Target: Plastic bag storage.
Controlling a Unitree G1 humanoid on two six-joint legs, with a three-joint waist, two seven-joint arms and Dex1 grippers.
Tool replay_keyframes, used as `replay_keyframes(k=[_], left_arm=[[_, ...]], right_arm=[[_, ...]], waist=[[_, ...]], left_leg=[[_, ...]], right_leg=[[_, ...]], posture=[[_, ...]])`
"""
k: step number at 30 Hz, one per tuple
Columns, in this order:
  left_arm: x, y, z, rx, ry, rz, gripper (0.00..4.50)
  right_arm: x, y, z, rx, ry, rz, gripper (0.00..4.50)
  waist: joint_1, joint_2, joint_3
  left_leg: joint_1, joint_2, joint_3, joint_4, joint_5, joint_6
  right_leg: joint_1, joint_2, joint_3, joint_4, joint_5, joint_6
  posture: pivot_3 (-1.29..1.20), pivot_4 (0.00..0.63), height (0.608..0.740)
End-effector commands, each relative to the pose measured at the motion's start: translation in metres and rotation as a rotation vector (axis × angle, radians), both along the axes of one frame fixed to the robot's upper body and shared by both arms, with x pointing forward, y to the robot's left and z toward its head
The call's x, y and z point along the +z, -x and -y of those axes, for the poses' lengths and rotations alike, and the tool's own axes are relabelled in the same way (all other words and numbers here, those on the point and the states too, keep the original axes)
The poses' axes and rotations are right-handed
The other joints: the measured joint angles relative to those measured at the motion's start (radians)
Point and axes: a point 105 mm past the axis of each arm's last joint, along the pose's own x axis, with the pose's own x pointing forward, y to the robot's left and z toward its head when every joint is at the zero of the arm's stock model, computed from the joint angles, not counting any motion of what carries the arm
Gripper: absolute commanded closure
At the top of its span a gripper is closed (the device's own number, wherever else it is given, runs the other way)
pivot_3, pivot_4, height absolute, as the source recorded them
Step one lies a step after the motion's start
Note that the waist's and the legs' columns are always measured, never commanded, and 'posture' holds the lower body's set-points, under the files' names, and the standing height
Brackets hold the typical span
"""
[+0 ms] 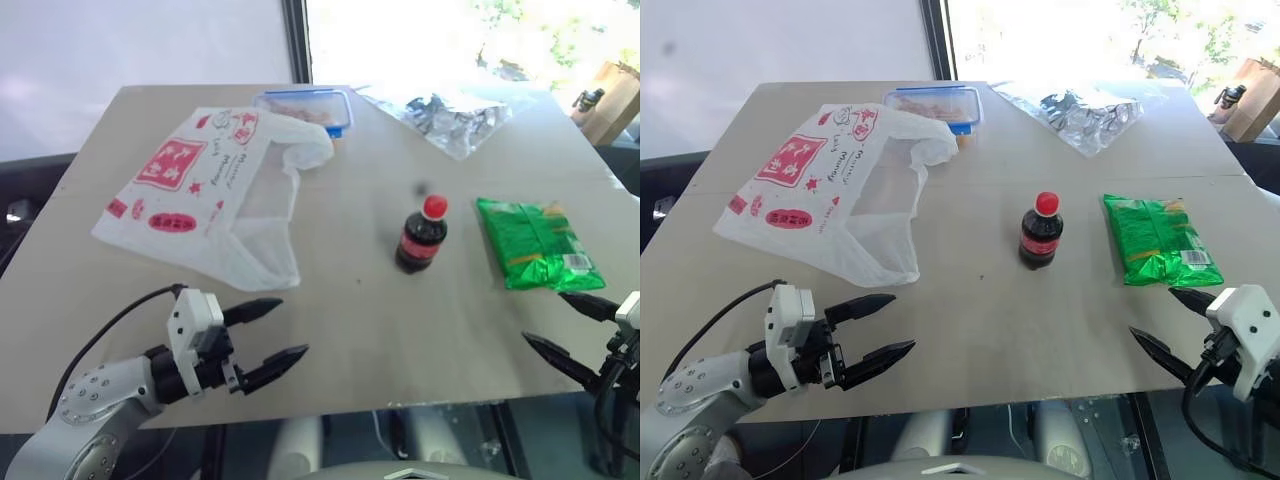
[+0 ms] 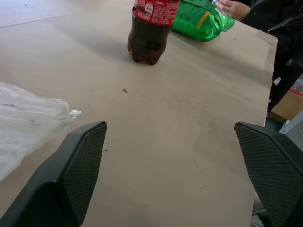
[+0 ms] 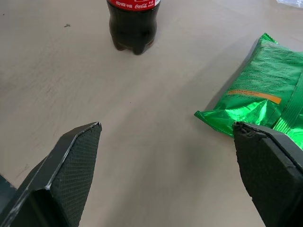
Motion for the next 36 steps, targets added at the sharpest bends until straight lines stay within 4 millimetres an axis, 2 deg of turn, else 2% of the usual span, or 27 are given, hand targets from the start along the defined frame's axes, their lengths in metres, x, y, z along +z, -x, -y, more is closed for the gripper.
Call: replay_keyframes(k=[1, 4, 8, 12, 13, 16, 18, 22, 26, 31, 34, 36], left_arm=[[0.011, -0.003, 0.003, -0.001, 0.022, 0.061, 0.0], [0.023, -0.012, 0.006, 0.017, 0.076, 0.096, 0.0], [0.044, -0.025, 0.009, 0.069, 0.142, 0.162, 0.0], [0.069, -0.057, 0.0, 0.273, 0.141, 0.276, 0.0], [0.074, -0.068, -0.005, 0.352, 0.101, 0.311, 0.0], [0.094, -0.099, -0.028, 0.695, -0.238, 0.53, 0.0], [0.107, -0.105, -0.036, 0.819, -0.368, 0.644, 0.0], [0.108, -0.111, -0.035, 0.866, -0.518, 0.703, 0.0], [0.097, -0.126, -0.03, 0.878, -0.614, 0.677, 0.0], [0.091, -0.141, -0.026, 0.915, -0.643, 0.671, 0.0], [0.077, -0.147, -0.031, 0.938, -0.671, 0.604, 0.0], [0.074, -0.149, -0.032, 0.944, -0.672, 0.595, 0.52]], right_arm=[[0.009, -0.002, -0.012, 0.049, 0.005, 0.05, 0.03], [0.018, -0.007, -0.025, 0.097, -0.031, 0.108, 0.03], [0.031, -0.003, -0.041, 0.185, -0.075, 0.198, 0.03], [0.04, 0.002, -0.057, 0.284, -0.109, 0.231, 0.03], [0.042, 0.002, -0.061, 0.305, -0.11, 0.238, 0.03], [0.048, -0.001, -0.07, 0.355, -0.106, 0.263, 0.03], [0.049, -0.001, -0.074, 0.374, -0.109, 0.27, 0.03], [0.046, -0.002, -0.075, 0.389, -0.105, 0.277, 0.03], [0.035, -0.001, -0.072, 0.396, -0.101, 0.262, 0.03], [0.031, -0.001, -0.074, 0.4, -0.108, 0.274, 0.03], [0.026, 0.0, -0.076, 0.4, -0.108, 0.272, 0.03], [0.025, 0.0, -0.077, 0.398, -0.109, 0.277, 0.0]], waist=[[0.0, 0.0, 0.0], [0.0, 0.0, 0.0], [0.001, 0.0, 0.0], [0.008, -0.001, 0.0], [0.008, -0.001, 0.0], [0.008, -0.001, 0.0], [0.007, -0.002, 0.0], [0.008, -0.002, 0.0], [0.015, -0.002, 0.0], [0.022, -0.002, 0.0], [0.02, -0.002, 0.0], [0.022, -0.002, 0.0]], left_leg=[[0.0, 0.0, 0.0, 0.0, 0.0, 0.0], [0.0, 0.0, 0.0, 0.0, 0.0, 0.0], [0.0, 0.0, -0.001, 0.0, 0.0, 0.0], [0.0, -0.002, -0.001, 0.001, 0.0, 0.0], [0.0, -0.003, -0.001, 0.001, 0.0, 0.0], [0.001, -0.006, -0.001, 0.002, 0.0, 0.0], [0.001, -0.006, -0.001, 0.003, 0.0, 0.0], [0.0, -0.007, -0.001, 0.002, 0.0, 0.0], [0.0, -0.007, -0.001, 0.001, 0.0, 0.0], [0.0, -0.007, -0.001, 0.001, 0.0, 0.0], [0.0, -0.007, -0.002, 0.001, 0.0, 0.0], [0.0, -0.007, -0.002, 0.001, 0.0, 0.0]], right_leg=[[0.0, 0.0, 0.0, 0.0, 0.0, 0.0], [0.0, 0.0, 0.0, 0.0, 0.0, 0.0], [0.001, 0.001, 0.0, 0.0, 0.0, 0.0], [0.002, 0.002, -0.001, 0.0, 0.002, 0.004], [0.003, 0.002, -0.001, 0.001, 0.002, 0.005], [0.004, 0.003, -0.001, 0.001, 0.003, 0.006], [0.004, 0.003, -0.001, 0.001, 0.004, 0.007], [0.004, 0.003, 0.0, 0.0, 0.004, 0.007], [0.004, 0.002, -0.003, 0.0, 0.004, 0.007], [0.004, 0.002, -0.003, 0.001, 0.004, 0.007], [0.004, 0.002, -0.002, 0.001, 0.004, 0.007], [0.003, 0.002, -0.002, 0.001, 0.004, 0.007]], posture=[[0.0, 0.15, 0.74], [0.0, 0.15, 0.74], [0.0, 0.15, 0.74], [0.0, 0.15, 0.74], [0.0, 0.15, 0.74], [0.0, 0.15, 0.74], [0.0, 0.15, 0.74], [0.0, 0.15, 0.74], [0.0, 0.15, 0.74], [0.0, 0.15, 0.74], [0.0, 0.15, 0.74], [0.0, 0.15, 0.74]])
